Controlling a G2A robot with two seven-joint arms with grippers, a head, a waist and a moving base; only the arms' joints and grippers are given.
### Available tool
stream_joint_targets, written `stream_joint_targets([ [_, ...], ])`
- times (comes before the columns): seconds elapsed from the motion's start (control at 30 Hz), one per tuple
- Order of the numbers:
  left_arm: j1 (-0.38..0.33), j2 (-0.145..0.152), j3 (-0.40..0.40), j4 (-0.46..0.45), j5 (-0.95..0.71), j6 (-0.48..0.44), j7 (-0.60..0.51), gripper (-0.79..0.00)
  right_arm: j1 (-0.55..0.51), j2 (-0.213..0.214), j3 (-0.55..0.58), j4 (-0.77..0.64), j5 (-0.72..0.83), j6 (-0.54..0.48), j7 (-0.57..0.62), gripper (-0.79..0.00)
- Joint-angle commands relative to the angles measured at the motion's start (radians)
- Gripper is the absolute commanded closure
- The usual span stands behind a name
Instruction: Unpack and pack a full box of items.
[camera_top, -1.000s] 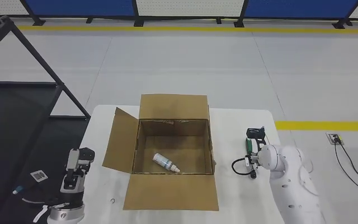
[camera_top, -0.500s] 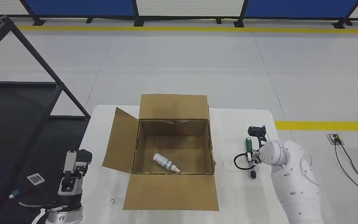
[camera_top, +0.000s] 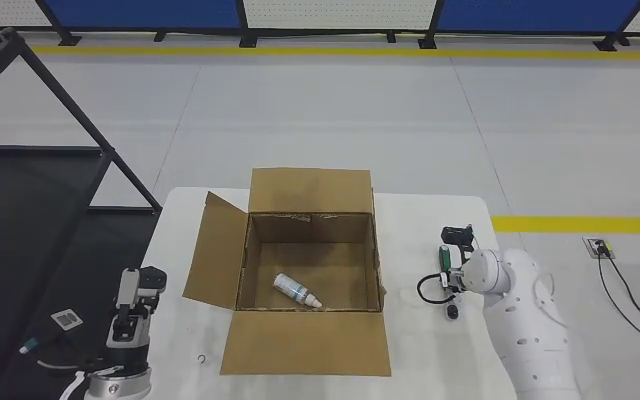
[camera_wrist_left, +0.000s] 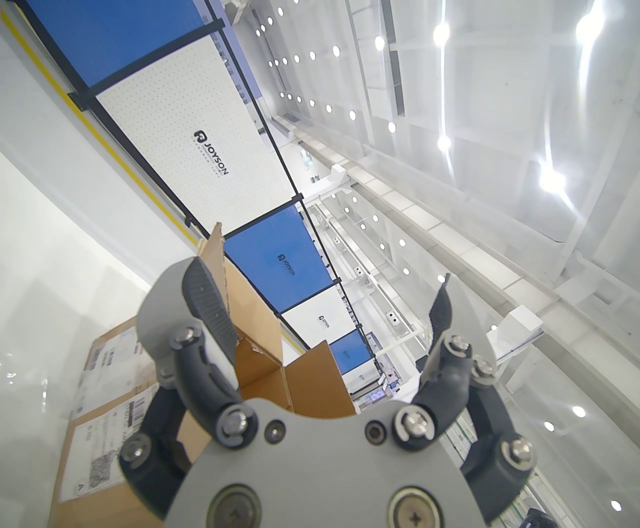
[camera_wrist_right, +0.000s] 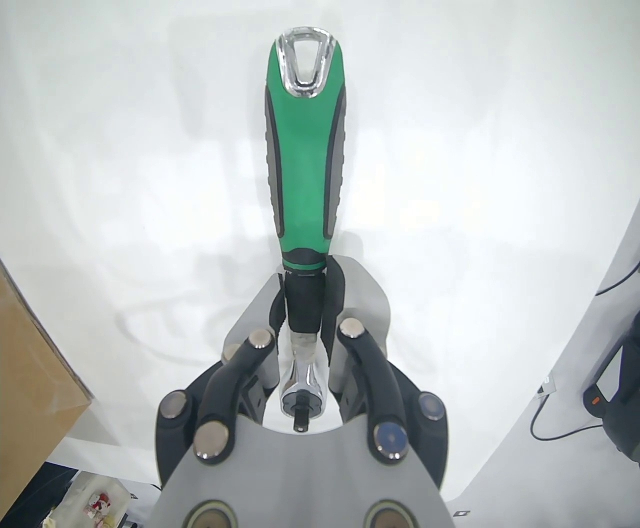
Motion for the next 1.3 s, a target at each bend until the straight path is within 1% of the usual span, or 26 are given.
stream_joint_targets([
  [0.0, 0.0, 0.0, -0.002, 0.0, -0.002, -0.002, 0.001, -0.785, 0.004, 0.001, -0.001, 0.0, 0.001, 0.002, 0.001, -0.025],
  [0.03, 0.001, 0.0, -0.003, 0.001, -0.002, -0.003, 0.001, -0.785, 0.005, 0.002, 0.0, -0.002, 0.003, 0.001, -0.001, 0.0],
  [0.13, 0.002, 0.0, -0.006, 0.001, -0.005, -0.005, 0.002, -0.785, 0.005, 0.006, 0.012, -0.028, 0.019, 0.001, -0.013, 0.0],
  [0.23, 0.003, 0.0, -0.008, 0.001, -0.007, -0.005, 0.003, -0.785, -0.014, 0.012, 0.041, -0.106, 0.045, 0.002, -0.033, 0.0],
  [0.33, 0.003, 0.0, -0.008, 0.001, -0.009, -0.008, 0.002, -0.785, -0.051, 0.018, 0.078, -0.244, 0.098, -0.006, -0.052, 0.0],
  [0.4, 0.002, 0.001, -0.007, 0.002, -0.011, -0.009, -0.001, -0.785, -0.081, 0.021, 0.096, -0.362, 0.127, -0.008, -0.06, 0.0],
  [0.5, 0.0, 0.001, -0.005, 0.003, -0.013, -0.01, -0.004, -0.785, -0.126, 0.022, 0.094, -0.558, 0.161, -0.006, -0.069, 0.0],
  [0.57, -0.001, 0.001, -0.005, 0.005, -0.017, -0.014, -0.003, -0.785, -0.15, 0.022, 0.076, -0.691, 0.168, -0.009, -0.079, 0.0],
  [0.67, 0.001, 0.001, -0.008, 0.008, -0.025, -0.02, -0.001, -0.785, -0.163, 0.021, 0.019, -0.86, 0.155, -0.014, -0.091, 0.0],
  [0.77, 0.004, 0.0, -0.013, 0.011, -0.034, -0.028, 0.003, -0.785, -0.149, 0.018, -0.06, -0.991, 0.134, -0.03, -0.113, 0.0],
  [0.83, 0.007, 0.0, -0.015, 0.013, -0.039, -0.032, 0.006, -0.785, -0.135, 0.015, -0.126, -1.05, 0.132, -0.053, -0.124, 0.0],
  [0.93, 0.015, 0.0, -0.021, 0.014, -0.05, -0.042, 0.011, -0.785, -0.087, 0.009, -0.243, -1.072, 0.123, -0.101, -0.111, 0.0],
  [1.0, 0.023, 0.0, -0.029, 0.014, -0.056, -0.05, 0.015, -0.785, -0.037, 0.002, -0.332, -1.036, 0.129, -0.13, -0.086, 0.0],
  [1.17, 0.042, -0.001, -0.048, 0.012, -0.076, -0.067, 0.019, -0.785, 0.112, -0.034, -0.546, -0.852, 0.139, -0.132, -0.043, 0.0],
  [1.27, 0.05, -0.001, -0.058, 0.01, -0.084, -0.073, 0.017, -0.785, 0.195, -0.061, -0.641, -0.724, 0.166, -0.122, -0.031, 0.0],
])
